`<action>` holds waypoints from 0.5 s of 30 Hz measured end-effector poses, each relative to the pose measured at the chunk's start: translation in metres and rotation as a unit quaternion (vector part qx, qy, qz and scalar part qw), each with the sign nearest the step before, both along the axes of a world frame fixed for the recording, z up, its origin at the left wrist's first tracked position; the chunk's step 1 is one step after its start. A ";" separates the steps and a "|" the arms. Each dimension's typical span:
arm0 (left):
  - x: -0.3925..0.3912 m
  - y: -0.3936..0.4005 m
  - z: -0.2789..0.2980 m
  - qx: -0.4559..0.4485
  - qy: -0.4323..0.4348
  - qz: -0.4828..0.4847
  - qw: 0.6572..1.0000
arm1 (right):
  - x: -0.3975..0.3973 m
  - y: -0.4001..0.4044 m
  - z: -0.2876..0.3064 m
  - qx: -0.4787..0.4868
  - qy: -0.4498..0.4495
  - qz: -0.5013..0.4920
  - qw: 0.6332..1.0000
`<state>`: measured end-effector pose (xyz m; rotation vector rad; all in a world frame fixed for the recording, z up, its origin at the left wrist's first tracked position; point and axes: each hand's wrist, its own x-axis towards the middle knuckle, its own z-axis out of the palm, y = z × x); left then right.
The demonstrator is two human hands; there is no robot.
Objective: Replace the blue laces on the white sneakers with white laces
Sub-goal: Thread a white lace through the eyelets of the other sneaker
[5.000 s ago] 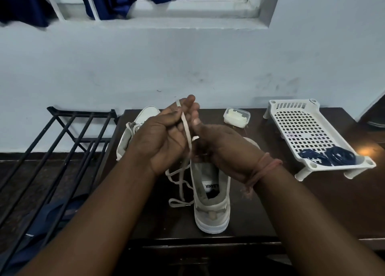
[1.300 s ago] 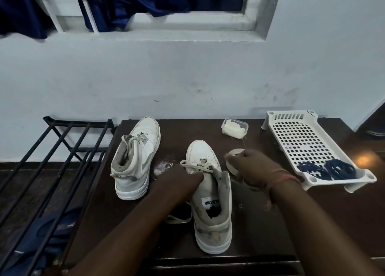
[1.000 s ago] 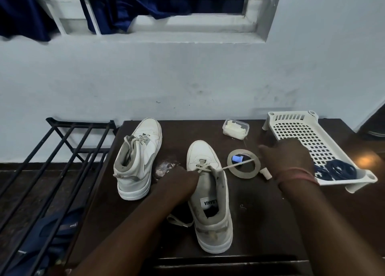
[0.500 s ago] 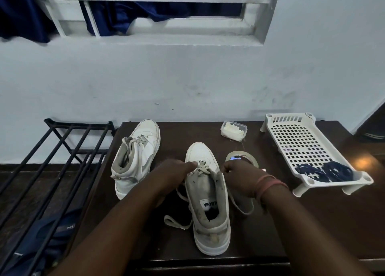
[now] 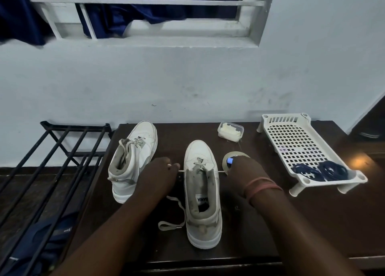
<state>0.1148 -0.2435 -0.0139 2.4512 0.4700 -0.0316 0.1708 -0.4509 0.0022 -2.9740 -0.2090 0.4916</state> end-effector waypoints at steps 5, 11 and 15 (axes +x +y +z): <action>0.000 -0.006 0.002 -0.028 0.007 0.056 0.998 | -0.004 0.000 0.006 0.184 -0.031 -0.060 0.981; -0.015 -0.037 0.029 -0.046 -0.071 0.017 0.996 | 0.004 -0.009 0.022 0.485 0.062 -0.244 0.837; -0.020 -0.033 0.030 -0.145 0.007 -0.004 0.989 | 0.006 -0.012 0.024 0.487 -0.020 -0.243 0.839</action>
